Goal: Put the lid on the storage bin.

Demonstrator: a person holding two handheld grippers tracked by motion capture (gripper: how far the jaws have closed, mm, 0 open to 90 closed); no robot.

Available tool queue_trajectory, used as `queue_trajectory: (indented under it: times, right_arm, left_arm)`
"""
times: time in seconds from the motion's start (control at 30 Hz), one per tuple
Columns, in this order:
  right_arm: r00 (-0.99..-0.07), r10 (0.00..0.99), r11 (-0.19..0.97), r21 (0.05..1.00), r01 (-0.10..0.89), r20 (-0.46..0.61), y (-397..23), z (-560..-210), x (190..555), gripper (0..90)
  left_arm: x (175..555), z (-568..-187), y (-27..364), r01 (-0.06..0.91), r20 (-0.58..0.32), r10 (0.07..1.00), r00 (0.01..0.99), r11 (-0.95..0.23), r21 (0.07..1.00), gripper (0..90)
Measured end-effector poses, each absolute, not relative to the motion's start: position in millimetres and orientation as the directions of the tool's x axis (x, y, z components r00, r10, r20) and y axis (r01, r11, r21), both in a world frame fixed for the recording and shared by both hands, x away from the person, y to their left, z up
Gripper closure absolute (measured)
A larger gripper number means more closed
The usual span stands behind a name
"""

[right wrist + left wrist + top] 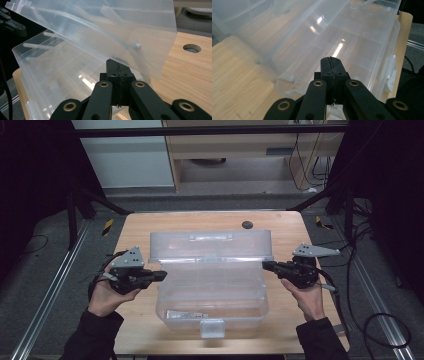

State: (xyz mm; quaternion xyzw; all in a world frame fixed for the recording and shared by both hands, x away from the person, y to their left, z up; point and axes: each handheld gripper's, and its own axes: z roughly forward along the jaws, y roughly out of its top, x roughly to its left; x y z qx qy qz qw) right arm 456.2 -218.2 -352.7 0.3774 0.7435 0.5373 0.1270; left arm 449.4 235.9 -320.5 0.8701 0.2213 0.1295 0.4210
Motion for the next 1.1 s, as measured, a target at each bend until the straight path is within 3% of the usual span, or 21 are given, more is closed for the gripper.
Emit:
queue_trajectory:
  times: [1.1]
  right_arm:
    - [-0.685,0.714,0.272,0.846,0.458,0.141,-222.2,-367.3,418.7,90.0]
  left_arm:
    - [433.9,-345.2,261.7,0.321,0.031,0.519,0.854,-0.574,0.753,90.0]
